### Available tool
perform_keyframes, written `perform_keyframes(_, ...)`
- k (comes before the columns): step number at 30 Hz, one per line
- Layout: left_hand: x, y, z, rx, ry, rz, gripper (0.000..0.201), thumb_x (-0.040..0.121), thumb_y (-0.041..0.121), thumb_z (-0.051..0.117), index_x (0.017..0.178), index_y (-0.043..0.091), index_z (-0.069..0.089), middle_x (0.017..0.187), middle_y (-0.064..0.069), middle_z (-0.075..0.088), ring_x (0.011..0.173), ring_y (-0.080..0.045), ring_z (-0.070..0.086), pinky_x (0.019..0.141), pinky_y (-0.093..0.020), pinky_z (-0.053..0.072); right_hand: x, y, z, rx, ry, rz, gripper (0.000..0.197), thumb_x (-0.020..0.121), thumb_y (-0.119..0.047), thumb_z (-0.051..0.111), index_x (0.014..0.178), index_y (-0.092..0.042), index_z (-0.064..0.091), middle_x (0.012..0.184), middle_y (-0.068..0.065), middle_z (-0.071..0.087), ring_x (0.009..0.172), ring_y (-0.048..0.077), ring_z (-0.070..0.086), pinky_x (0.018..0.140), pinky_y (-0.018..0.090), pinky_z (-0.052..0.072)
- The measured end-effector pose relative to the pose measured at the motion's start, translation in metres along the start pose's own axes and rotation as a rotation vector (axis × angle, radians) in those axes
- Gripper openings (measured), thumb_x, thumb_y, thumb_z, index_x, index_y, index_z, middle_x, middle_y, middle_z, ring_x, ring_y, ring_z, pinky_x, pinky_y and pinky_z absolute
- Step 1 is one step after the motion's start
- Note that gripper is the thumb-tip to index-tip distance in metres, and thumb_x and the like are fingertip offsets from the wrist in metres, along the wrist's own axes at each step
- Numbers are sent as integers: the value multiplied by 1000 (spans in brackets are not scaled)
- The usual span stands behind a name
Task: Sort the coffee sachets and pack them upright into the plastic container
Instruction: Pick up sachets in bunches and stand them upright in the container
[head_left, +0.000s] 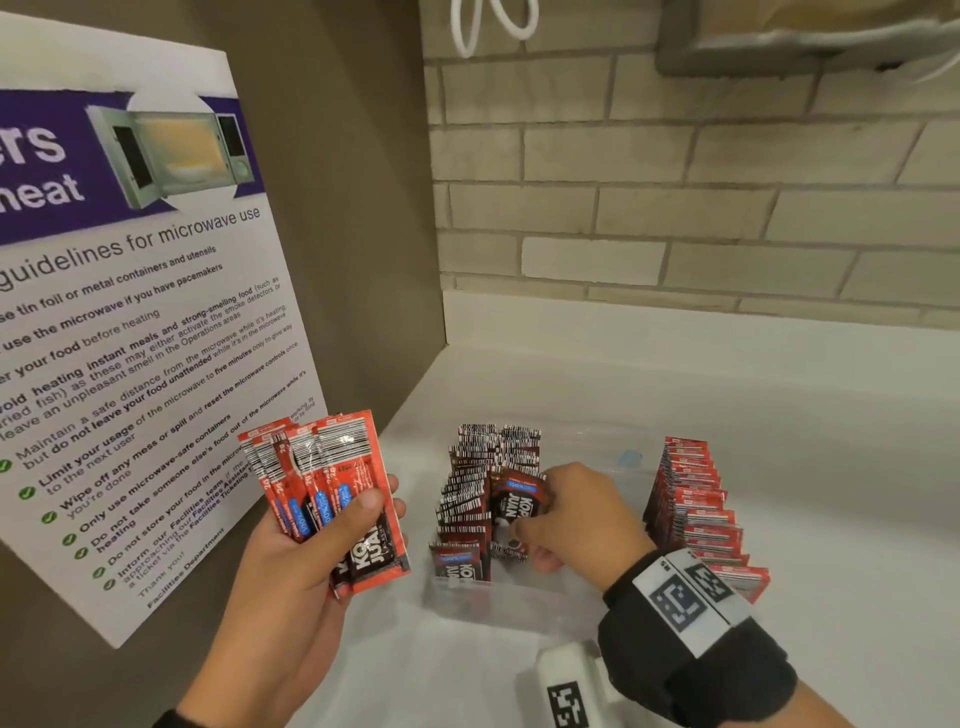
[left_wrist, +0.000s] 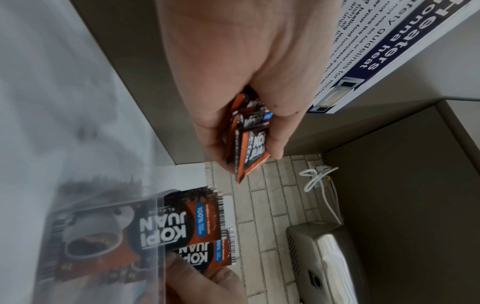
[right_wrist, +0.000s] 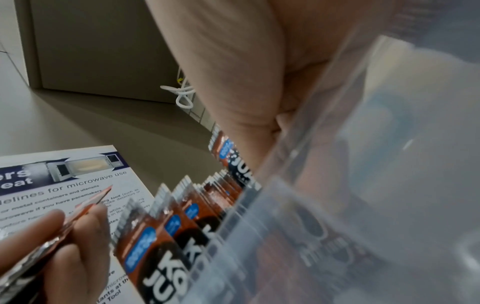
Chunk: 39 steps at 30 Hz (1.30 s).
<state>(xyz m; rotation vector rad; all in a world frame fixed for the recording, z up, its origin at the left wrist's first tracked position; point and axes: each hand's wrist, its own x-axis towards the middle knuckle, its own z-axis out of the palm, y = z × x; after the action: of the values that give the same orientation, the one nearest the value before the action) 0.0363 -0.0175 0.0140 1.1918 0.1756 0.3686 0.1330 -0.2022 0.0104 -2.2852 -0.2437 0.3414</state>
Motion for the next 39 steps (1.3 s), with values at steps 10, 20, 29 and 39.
perform_keyframes(10,-2,-1,-2,23,21,5,42,59,18,70,100,16,65,86,-7,73,70,-15,71,55,-28,56,-2,-2,12,-21,-40,-30,22,70,-11,77,71,-10,55,78,13,67,72,29,70,68,43,59)
perform_keyframes(20,-3,-3,-1,39,-5,4,69,43,35,90,104,14,66,89,-8,74,75,-17,72,57,-29,55,-6,1,-1,42,2,-34,37,76,-5,73,66,-14,38,68,7,58,59,25,66,62,38,56)
perform_keyframes(29,9,10,25,5,-65,37,59,41,43,92,91,18,71,85,-9,71,76,-21,70,59,-29,57,-36,-36,8,468,30,-447,34,64,-29,84,80,-26,55,72,-6,52,57,6,44,56,19,41)
perform_keyframes(39,13,13,50,-52,-114,-35,39,75,15,61,113,7,63,100,-14,73,81,-22,72,59,-27,58,-31,-33,19,566,355,-635,28,76,-5,62,83,-31,54,55,-12,42,53,1,41,57,16,40)
